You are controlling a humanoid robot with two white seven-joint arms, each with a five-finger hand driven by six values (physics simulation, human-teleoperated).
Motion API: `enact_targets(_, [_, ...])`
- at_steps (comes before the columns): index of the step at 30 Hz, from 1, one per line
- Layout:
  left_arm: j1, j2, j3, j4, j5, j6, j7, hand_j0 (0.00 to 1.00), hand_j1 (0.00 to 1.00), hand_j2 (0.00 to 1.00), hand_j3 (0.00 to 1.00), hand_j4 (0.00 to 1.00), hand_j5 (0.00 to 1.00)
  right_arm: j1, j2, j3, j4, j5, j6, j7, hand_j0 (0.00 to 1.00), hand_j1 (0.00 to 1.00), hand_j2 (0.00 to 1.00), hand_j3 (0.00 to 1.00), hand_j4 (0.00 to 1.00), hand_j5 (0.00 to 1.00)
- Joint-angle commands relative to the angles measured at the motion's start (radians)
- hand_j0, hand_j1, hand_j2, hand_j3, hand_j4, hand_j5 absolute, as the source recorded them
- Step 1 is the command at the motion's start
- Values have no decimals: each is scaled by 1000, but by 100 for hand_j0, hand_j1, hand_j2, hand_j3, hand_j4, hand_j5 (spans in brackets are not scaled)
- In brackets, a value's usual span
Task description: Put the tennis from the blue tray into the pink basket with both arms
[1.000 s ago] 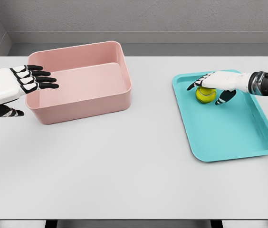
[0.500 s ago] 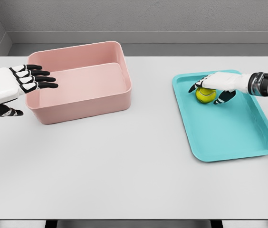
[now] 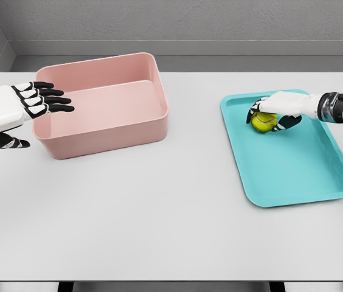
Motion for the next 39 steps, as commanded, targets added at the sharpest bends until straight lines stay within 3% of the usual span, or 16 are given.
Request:
enact_targets(1, [0,1,1,0,7,1,1,100,100,100,100,100,100,0,-1,-3,-2,-3,2,-1,59,59,59,59,59,59])
enact_targets(21, [0,18,4,0,30,1,2,100,100,100,100,100,100,-12,-34,-55,-54,-8,2,2,48,48,48,48,48,48])
enact_targets(27, [2,16,2,0,30,1,1,100,100,100,100,100,100,3,-93,-72,-181,-9,2,4,45,45,45,45,45,45])
enact_targets(33, [3,15,2,0,30,1,1,100,100,100,100,100,100,18,-119,-72,-207,-9,2,5,45,45,45,45,45,45])
enact_targets(39, [3,16,2,0,30,1,1,100,100,100,100,100,100,44,-146,-72,-304,-8,2,7,44,44,44,44,44,44])
